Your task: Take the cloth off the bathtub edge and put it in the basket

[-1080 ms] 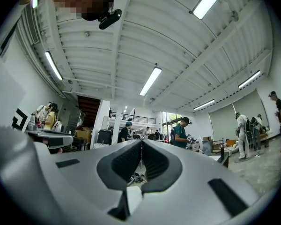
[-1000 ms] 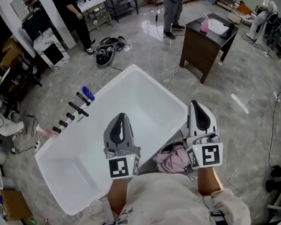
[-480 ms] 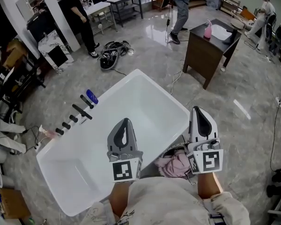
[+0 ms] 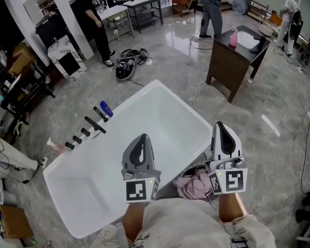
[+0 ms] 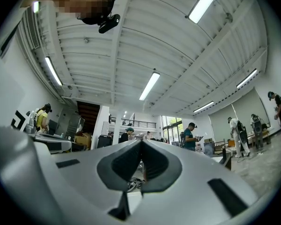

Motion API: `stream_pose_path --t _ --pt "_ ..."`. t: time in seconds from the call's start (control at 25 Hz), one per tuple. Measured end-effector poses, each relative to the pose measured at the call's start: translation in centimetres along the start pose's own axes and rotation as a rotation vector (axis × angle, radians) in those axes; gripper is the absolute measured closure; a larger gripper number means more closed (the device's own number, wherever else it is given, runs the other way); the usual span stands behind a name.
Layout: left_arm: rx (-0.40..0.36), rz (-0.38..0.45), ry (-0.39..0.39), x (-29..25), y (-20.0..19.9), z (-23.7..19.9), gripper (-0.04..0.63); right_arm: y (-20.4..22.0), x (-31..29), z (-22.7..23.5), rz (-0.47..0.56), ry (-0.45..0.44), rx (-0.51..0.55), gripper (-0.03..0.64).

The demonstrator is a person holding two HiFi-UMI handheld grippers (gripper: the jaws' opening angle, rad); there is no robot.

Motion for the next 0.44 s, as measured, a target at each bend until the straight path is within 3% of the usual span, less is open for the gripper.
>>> stream_pose_path --t 0.44 --pt "0.001 -0.007 0.003 0.06 -0.06 0.22 0.591 0.21 0.09 -0.34 -0.020 -0.012 0.021 0.629"
Point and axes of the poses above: the fingertips, and each gripper's own axes: x backward along the fingers, z to its right, y out of its underside, the point moved 8 cm from there along x, backward along the fingers, and after that the axes turned 3 degrees about x, right-handed, at the moved point
